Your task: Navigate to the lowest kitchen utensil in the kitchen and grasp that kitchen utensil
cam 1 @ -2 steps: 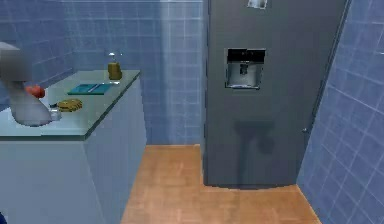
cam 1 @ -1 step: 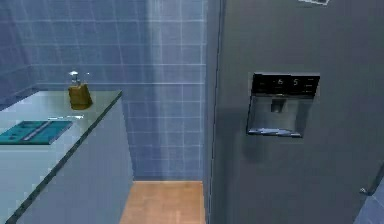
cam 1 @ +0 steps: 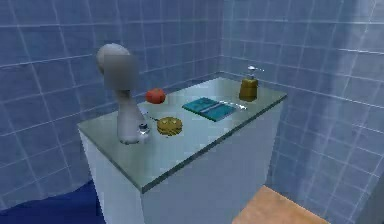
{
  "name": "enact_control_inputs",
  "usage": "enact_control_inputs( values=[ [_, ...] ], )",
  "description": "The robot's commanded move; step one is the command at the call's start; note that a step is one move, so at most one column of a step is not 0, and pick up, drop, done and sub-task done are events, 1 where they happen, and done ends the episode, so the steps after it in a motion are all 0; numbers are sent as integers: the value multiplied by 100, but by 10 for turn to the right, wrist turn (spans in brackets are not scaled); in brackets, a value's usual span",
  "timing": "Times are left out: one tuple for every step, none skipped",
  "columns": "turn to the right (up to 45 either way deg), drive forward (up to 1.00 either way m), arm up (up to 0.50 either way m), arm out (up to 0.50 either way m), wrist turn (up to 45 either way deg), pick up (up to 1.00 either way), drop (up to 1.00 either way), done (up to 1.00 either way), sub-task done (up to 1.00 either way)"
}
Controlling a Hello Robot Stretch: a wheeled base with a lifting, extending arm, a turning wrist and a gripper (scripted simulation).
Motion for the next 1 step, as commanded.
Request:
enact_control_inputs(
  values=[
    [-450,0,0,0,0,0,0,0,0]
  ],
)
